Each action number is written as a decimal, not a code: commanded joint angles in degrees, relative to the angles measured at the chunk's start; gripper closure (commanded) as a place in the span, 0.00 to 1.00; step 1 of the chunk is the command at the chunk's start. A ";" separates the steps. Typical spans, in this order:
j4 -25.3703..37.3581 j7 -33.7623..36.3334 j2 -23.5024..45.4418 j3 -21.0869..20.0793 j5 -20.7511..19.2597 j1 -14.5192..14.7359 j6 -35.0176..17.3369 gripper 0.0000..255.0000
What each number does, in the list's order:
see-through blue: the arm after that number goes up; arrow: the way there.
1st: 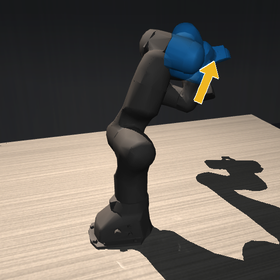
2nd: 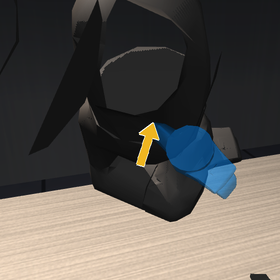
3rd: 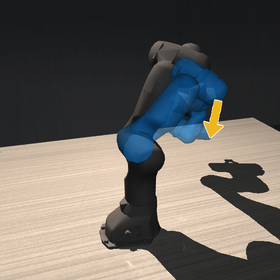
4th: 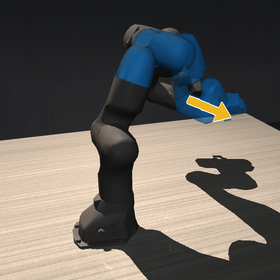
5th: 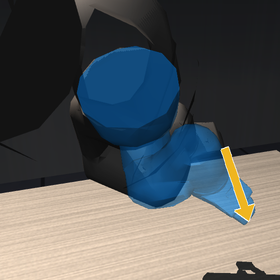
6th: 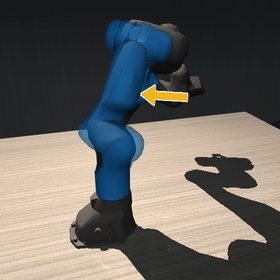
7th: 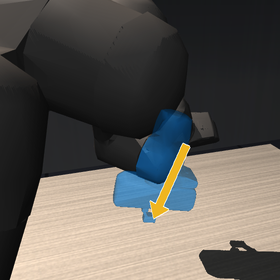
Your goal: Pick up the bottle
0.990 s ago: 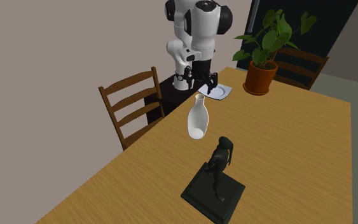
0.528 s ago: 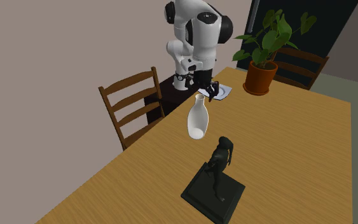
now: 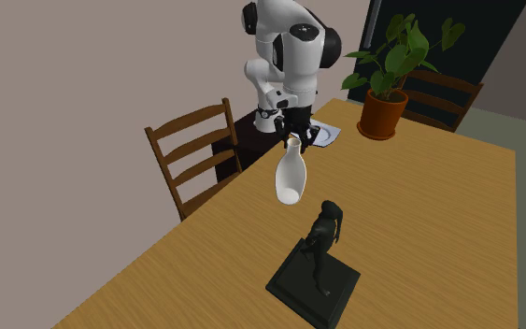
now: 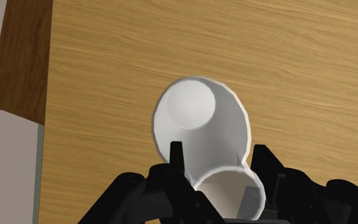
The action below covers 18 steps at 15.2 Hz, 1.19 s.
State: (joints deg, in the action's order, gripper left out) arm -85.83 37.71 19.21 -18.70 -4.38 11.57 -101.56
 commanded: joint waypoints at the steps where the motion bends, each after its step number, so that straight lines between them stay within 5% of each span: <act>1: -0.02 0.00 0.03 0.01 -0.01 0.00 0.00 1.00; 18: 11.30 0.09 0.89 -0.18 -0.21 0.78 10.46 1.00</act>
State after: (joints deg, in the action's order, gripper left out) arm -75.59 37.81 20.00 -18.88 -4.56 12.28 -92.05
